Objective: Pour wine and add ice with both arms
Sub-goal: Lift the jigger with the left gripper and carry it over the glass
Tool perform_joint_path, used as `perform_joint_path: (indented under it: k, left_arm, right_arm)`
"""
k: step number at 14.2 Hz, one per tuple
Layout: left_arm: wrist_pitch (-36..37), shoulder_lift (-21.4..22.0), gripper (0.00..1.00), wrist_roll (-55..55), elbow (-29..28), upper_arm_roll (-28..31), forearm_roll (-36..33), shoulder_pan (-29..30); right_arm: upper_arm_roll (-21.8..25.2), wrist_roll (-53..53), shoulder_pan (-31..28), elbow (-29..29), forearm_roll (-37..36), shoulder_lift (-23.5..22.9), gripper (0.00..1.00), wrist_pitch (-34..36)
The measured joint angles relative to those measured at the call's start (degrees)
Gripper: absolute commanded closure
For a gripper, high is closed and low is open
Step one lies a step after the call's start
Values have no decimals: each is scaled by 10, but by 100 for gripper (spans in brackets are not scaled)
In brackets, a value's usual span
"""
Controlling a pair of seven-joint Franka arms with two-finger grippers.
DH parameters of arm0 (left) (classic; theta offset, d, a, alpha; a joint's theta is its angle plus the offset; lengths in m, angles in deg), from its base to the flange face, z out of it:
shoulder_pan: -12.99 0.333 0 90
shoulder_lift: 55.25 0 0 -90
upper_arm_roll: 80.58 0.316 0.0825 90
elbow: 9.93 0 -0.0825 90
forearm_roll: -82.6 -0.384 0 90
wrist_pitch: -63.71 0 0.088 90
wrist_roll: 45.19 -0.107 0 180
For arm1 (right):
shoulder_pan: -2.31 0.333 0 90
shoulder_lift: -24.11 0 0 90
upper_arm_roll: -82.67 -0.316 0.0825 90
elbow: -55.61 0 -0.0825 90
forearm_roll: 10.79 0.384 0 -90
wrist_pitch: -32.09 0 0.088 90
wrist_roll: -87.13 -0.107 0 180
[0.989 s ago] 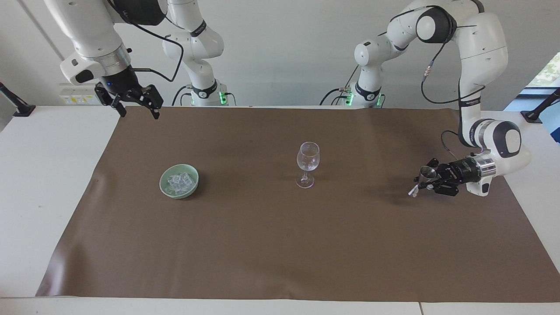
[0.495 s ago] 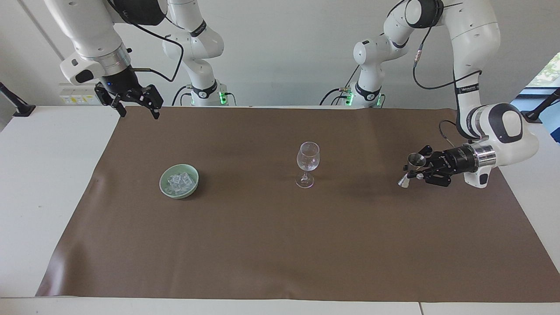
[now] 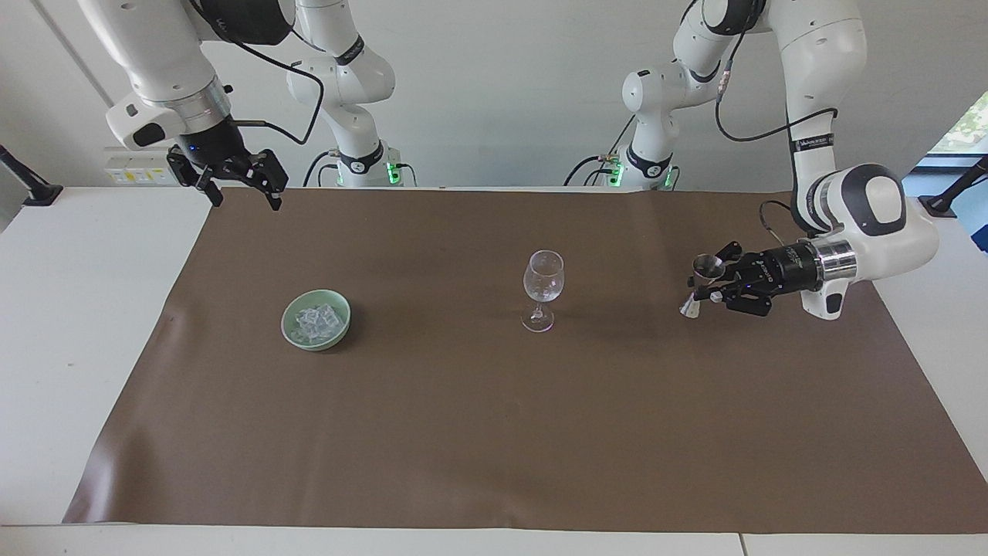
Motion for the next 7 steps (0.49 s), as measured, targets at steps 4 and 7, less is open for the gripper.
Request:
perform_joint_path:
  k: [4, 7]
  left_arm:
    - [-54, 38, 100, 0, -48, -1, 0, -44]
    - [-81, 55, 100, 1, -75, -1, 0, -70]
  right_arm:
    - [0, 0, 0, 0, 0, 0, 0, 0]
    - [0, 0, 0, 0, 0, 0, 0, 0]
